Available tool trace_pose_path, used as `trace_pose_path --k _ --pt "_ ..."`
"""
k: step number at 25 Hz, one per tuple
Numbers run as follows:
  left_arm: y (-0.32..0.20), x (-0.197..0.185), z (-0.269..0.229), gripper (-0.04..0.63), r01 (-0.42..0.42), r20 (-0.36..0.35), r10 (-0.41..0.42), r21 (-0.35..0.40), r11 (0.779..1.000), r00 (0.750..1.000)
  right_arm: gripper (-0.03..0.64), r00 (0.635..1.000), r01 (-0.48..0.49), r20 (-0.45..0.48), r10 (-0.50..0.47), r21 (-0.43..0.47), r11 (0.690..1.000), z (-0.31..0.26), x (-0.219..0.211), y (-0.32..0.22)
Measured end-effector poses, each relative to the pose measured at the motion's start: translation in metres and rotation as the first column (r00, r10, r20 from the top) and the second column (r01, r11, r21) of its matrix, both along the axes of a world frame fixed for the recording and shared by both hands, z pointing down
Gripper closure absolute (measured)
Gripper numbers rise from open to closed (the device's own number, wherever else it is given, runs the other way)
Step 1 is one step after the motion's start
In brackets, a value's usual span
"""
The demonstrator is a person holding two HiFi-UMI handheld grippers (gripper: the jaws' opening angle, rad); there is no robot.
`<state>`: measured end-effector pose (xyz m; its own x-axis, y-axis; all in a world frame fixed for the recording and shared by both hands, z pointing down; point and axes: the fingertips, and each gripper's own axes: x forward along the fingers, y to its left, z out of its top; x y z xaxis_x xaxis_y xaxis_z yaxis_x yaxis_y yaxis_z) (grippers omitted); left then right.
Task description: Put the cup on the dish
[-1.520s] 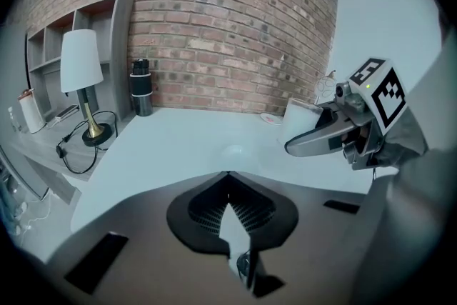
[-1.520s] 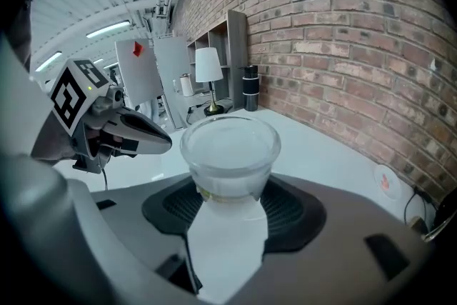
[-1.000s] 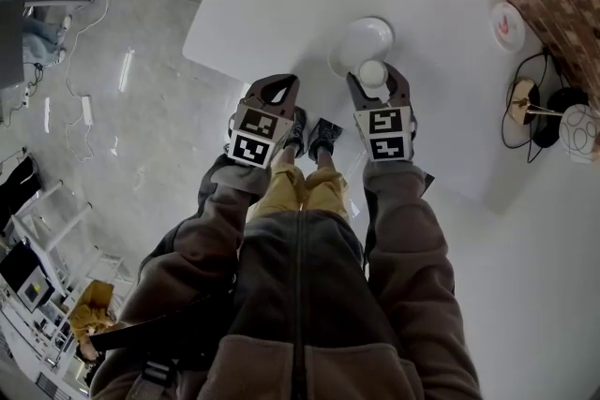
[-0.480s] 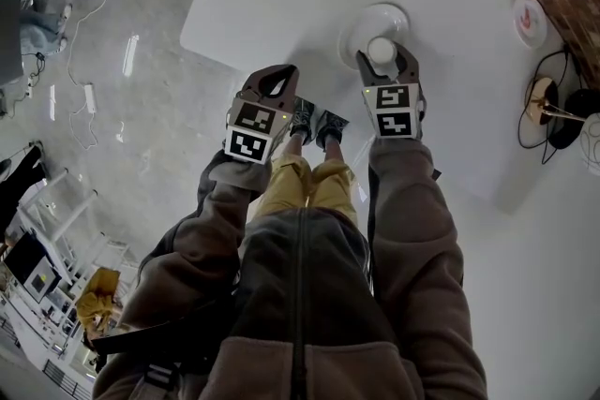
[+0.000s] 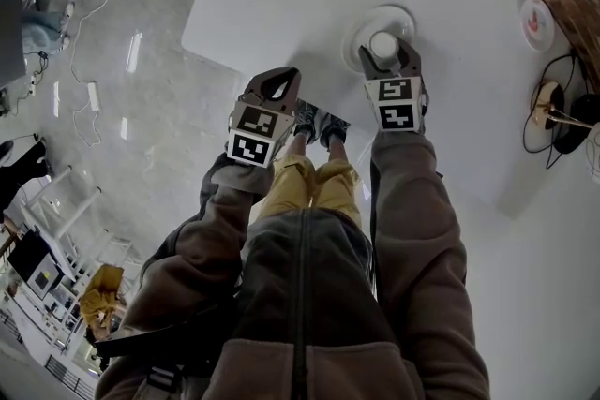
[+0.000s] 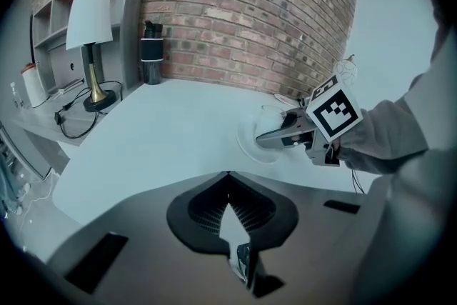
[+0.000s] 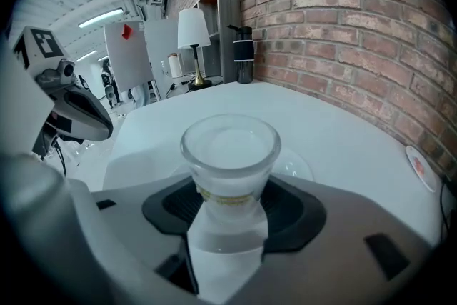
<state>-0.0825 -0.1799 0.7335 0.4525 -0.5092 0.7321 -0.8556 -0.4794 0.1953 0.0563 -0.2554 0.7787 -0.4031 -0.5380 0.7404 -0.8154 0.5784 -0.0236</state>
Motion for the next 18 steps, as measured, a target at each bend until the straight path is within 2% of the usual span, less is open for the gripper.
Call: trace_pose_path --k 18 --pt "-0.0022 0.0046 0.0036 0.589 0.001 0.006 -0.001 -0.010 1.000 1.000 0.362 0.999 0.050 0.002 -0.050 -0.010 0.999 0.0092 -0.0039 0.0010"
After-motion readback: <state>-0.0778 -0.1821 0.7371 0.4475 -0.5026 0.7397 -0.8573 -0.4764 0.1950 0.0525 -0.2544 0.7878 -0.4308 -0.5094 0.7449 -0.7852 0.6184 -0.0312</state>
